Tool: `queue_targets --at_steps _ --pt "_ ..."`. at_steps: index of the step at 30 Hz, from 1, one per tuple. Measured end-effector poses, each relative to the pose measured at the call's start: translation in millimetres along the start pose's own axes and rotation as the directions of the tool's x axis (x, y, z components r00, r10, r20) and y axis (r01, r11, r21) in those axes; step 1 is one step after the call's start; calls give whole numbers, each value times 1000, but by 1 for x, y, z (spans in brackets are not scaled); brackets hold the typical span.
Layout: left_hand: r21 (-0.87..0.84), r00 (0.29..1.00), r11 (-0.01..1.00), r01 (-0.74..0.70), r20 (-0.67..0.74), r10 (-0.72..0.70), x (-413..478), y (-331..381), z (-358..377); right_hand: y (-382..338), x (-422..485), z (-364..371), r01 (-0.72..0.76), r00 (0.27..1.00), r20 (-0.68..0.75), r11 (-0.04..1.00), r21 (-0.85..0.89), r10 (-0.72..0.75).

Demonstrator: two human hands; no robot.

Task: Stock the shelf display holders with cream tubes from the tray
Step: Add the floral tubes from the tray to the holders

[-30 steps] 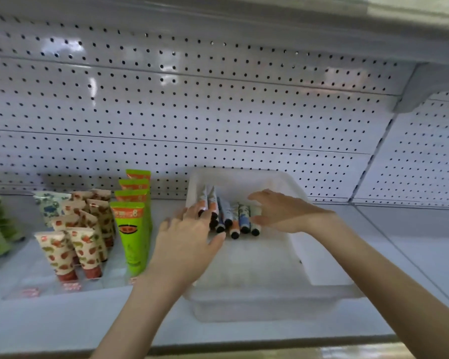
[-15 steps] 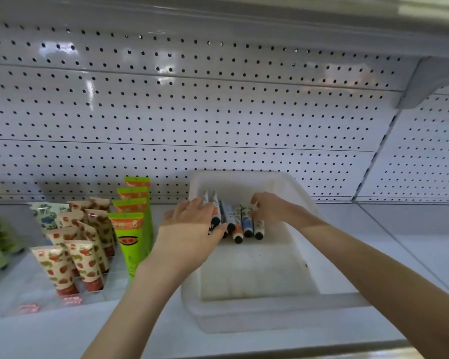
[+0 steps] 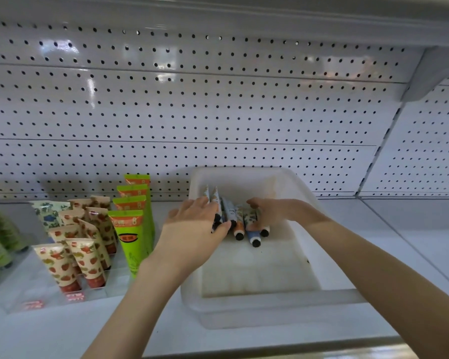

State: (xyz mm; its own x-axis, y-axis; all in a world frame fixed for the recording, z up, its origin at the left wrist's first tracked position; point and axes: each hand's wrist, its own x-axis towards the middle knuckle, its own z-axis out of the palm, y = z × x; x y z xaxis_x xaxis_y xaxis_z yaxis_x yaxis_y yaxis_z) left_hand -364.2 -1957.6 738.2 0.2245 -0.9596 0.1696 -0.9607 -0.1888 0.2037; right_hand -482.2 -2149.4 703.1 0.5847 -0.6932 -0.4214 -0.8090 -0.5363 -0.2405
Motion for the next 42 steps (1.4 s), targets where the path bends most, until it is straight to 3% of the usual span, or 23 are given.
queue_targets --at_steps 7,12,16,19,25,29,33,39,42 --pt "-28 1000 1000 -11 -24 10 -1 1 2 4 -2 0 22 1000 -1 997 -72 -22" --pt "-75 999 997 -15 -38 12 -1 4 2 -4 -11 -5 132 984 -124 990 55 -125" --pt "-120 999 993 -8 -52 2 2 3 2 -4 -20 -8 213 974 -121 948 236 -189" --pt "-176 1000 984 7 -20 -11 4 3 2 -2 -27 -16 298 952 -203 846 443 -229" --pt "-315 998 947 61 35 -53 18 9 2 -3 -43 -28 482 874 -411 586 652 -260" --pt "-434 997 898 73 3 -79 27 10 4 -9 -51 -33 558 829 -475 369 744 -295" --pt "-617 996 785 64 -4 -84 32 11 5 -15 -60 -35 598 781 -512 191 778 -359" --pt "-690 998 724 -10 -51 -35 33 15 3 -19 -60 -33 581 769 -495 121 805 -404" --pt "-685 999 729 -7 -32 -21 32 13 5 -15 -57 -35 543 797 -487 70 837 -358"
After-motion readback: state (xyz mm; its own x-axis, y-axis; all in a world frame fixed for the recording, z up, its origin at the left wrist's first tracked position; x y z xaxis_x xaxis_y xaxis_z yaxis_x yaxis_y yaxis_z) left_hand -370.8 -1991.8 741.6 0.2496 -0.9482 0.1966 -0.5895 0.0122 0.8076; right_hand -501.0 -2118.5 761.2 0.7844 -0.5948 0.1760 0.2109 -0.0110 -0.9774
